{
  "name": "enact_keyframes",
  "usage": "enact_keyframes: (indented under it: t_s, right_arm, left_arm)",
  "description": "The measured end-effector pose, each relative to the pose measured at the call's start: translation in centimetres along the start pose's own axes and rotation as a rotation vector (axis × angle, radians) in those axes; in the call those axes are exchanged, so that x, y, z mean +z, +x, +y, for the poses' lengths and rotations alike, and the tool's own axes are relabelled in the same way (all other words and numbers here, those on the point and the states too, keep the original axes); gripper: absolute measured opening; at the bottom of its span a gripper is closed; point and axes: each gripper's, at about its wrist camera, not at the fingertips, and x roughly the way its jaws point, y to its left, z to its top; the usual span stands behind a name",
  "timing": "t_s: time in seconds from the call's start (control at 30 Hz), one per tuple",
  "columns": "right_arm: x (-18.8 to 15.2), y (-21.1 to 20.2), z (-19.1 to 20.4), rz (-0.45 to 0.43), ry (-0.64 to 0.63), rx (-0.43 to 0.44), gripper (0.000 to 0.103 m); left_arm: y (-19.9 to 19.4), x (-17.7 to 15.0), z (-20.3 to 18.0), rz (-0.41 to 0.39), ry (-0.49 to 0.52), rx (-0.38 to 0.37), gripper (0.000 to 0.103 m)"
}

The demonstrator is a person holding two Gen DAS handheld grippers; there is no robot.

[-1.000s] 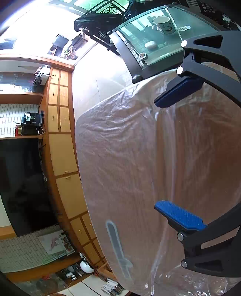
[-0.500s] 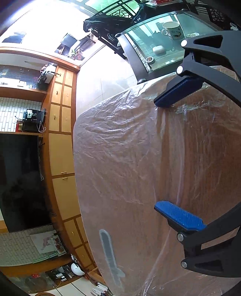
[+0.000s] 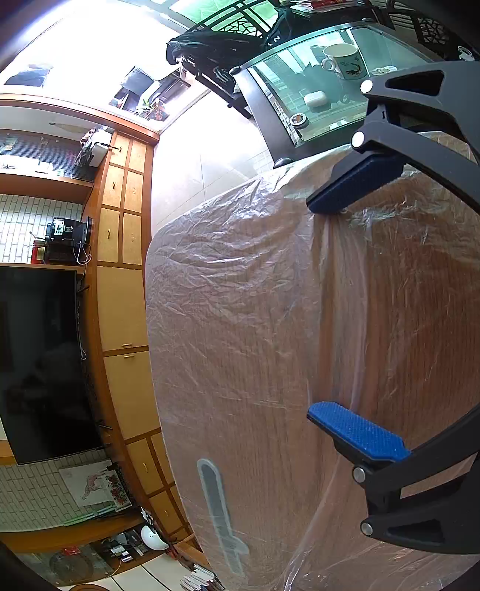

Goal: Collect trash

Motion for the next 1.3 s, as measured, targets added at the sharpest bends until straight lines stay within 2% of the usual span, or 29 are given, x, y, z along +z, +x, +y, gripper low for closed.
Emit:
enact_keyframes:
  t_s: [1.3]
  right_arm:
    - [-0.02, -0.02, 0.05, 0.000, 0.000, 0.000, 0.099]
  left_arm:
    - [-0.07, -0.02, 0.07, 0.000, 0.000, 0.001, 0.102]
